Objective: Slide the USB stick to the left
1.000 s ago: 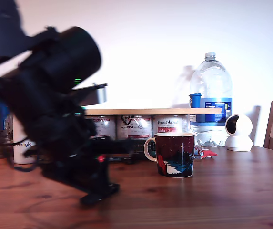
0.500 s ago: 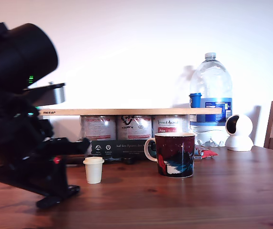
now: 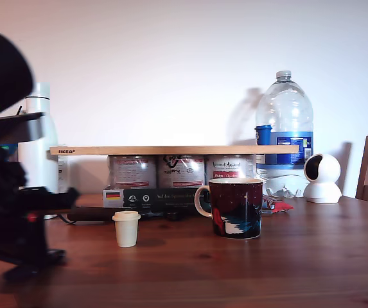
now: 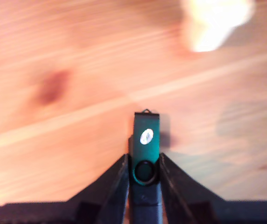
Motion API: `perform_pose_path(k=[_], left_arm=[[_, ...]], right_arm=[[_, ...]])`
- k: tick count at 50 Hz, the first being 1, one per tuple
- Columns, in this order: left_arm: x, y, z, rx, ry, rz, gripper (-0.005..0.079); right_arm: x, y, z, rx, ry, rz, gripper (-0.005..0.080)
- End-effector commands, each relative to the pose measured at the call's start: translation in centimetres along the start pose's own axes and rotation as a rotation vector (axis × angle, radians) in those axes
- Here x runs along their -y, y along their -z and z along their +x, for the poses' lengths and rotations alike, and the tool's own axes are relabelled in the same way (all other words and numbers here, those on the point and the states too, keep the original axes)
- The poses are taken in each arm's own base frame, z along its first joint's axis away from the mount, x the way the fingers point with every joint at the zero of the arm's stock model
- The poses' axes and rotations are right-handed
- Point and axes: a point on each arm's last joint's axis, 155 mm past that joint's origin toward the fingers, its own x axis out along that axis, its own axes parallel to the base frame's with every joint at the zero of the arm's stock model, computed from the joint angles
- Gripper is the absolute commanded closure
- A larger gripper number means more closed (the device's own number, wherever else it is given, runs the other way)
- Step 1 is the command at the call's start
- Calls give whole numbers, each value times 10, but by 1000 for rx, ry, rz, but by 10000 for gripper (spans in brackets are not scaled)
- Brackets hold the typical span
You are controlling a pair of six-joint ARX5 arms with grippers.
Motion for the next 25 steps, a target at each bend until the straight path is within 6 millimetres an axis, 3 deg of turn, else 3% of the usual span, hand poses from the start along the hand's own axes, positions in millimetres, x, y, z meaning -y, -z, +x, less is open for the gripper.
perform_pose_path(k=[1, 25], left_arm=[[-14, 15, 1, -29, -31, -18, 620], [-59, 10, -2, -14, -101, -127, 620]], right_arm=[[1, 1, 1, 1, 3, 1, 763], [1, 1, 1, 0, 3, 1, 763]])
